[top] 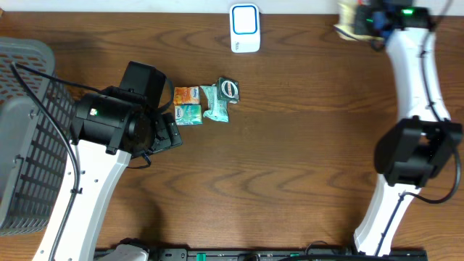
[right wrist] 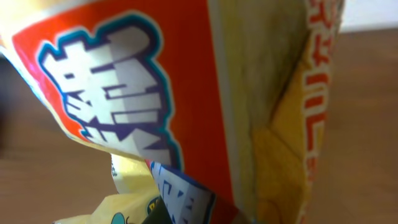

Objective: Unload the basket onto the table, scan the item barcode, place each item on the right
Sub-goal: 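Release the pack and swing the right gripper back toward the row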

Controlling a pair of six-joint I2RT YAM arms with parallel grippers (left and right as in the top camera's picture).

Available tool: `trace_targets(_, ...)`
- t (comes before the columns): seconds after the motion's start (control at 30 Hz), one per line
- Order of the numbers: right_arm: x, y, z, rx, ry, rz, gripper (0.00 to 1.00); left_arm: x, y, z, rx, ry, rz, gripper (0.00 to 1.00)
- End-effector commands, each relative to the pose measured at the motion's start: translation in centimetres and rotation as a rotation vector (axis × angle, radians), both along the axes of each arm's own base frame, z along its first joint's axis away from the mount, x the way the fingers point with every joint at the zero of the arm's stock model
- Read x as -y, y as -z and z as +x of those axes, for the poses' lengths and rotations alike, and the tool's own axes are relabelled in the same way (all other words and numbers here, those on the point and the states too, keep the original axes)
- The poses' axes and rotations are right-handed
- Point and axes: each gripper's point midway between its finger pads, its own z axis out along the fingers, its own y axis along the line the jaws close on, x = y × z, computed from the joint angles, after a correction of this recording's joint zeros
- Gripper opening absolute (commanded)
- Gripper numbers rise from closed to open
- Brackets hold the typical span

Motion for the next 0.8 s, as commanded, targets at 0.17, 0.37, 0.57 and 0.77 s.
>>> trace_targets(0.17, 14.2, 4.4, -4.3, -0.136, 0.157, -0.073, 0.31, -0.2, -0.2, -0.1, 0.008, -0.014, -0.001, 0.98)
trace_targets(0.37, 19.1, 7.5, -7.7, -0.229, 0.250, -0.022, 0.99, -0.2, -0.2, -0.1, 0.008, -0.014, -0.001, 0.97)
trace_targets(0.57, 16.0, 10.4, -7.5, -0.262, 0.139, 0.147, 0.99, -0.2, -0.2, -0.1, 0.008, -0.014, -0.001, 0.98)
trace_targets(0.77, 6.6, 9.8, -4.8, -0.198, -0.105, 0.414, 0.99, -0.2, -0.2, -0.1, 0.008, -0.014, -0.001, 0.98)
